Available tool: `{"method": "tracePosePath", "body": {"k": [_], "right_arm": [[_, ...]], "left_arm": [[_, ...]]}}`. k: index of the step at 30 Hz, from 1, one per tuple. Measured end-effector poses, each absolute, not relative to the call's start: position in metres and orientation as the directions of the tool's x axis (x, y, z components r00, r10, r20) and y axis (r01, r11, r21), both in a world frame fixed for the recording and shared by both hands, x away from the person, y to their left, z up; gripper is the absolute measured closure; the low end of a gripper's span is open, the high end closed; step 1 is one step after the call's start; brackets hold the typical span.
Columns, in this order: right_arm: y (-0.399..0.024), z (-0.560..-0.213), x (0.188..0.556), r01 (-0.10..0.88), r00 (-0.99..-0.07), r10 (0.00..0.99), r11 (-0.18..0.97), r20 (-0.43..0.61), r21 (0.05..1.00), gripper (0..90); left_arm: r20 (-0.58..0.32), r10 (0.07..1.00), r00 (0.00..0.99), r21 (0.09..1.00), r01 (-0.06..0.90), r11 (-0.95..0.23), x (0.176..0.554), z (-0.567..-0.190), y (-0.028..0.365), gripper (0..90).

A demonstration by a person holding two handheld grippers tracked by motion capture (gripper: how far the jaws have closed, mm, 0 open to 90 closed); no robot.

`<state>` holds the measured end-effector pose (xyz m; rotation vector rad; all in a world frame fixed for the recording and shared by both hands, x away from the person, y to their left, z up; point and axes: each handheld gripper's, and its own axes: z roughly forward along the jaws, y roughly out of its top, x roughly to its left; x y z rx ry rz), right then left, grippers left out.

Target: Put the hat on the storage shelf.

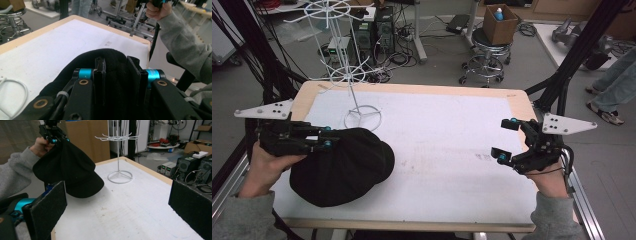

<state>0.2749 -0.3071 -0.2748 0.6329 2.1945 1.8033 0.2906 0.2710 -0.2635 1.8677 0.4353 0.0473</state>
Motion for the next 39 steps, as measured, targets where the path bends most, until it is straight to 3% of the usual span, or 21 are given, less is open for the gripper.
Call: {"method": "tracePosePath", "body": {"k": [22,28,39], "right_arm": [[-0.304,-0.276,0.277,0.188,-0.882,0.463,0.169,0.091,0.967,0.9],[-0.304,-0.277,0.279,0.191,-0.883,0.459,0.173,0.092,0.966,0.9],[-0.290,-0.285,0.285,0.212,-0.889,0.449,0.225,0.092,0.951,0.9]], "left_arm": [[-0.089,0.361,0.928,0.939,0.199,-0.281,0.288,-0.169,0.274,69.4],[-0.089,0.340,0.936,0.938,0.193,-0.286,0.292,-0.152,0.276,69.4],[-0.052,0.381,0.923,0.943,0.172,-0.287,0.299,-0.125,0.283,69.3]]}}
